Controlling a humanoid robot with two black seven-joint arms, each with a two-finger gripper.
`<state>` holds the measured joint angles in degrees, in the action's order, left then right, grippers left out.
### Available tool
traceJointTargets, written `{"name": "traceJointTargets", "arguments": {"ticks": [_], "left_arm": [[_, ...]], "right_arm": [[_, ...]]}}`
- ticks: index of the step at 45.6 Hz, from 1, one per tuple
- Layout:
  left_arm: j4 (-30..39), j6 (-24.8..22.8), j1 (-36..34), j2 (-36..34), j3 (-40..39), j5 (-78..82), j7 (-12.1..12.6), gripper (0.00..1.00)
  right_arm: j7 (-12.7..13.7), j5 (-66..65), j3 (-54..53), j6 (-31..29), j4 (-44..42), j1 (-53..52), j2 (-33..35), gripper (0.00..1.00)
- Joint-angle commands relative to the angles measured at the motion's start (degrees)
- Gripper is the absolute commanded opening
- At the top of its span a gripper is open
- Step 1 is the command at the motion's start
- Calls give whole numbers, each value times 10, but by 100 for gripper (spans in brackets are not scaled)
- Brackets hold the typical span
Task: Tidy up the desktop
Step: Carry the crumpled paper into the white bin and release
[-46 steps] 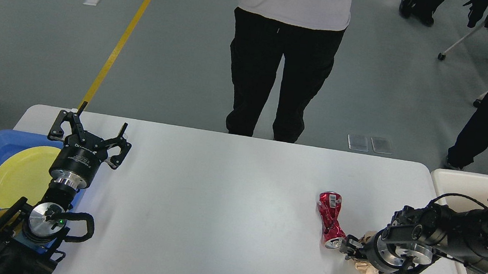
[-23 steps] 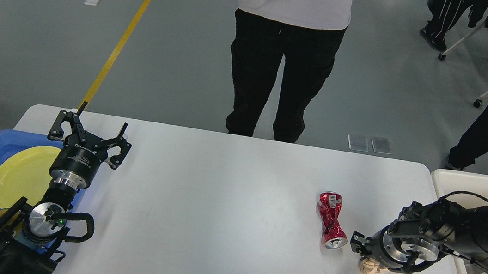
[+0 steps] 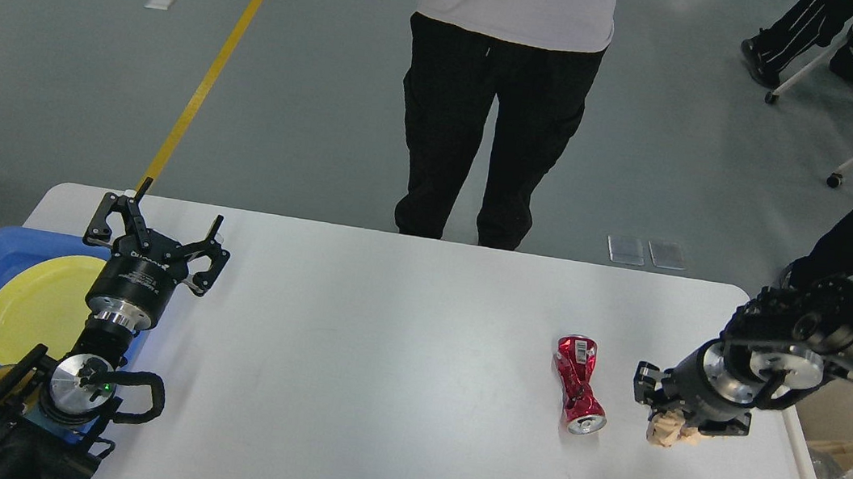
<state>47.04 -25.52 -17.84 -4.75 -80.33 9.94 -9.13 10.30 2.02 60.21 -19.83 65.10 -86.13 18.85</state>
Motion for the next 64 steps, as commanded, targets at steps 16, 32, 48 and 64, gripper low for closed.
{"name": "traceJointTargets", "arguments": {"ticks": [16,32,48,64], "left_arm": [[0,0,0,0,0,0,1,97],[0,0,0,0,0,0,0,97],[0,0,0,0,0,0,0,97],[0,-1,0,0,0,0,1,97]], "right_arm": [[2,19,153,-124,247,-435,0,0],[-55,28,259,-125,285,-493,-18,0],[-51,57,266,-98,192,-404,83,0],[-51,55,176,-35,-141,-77,225,0]]}}
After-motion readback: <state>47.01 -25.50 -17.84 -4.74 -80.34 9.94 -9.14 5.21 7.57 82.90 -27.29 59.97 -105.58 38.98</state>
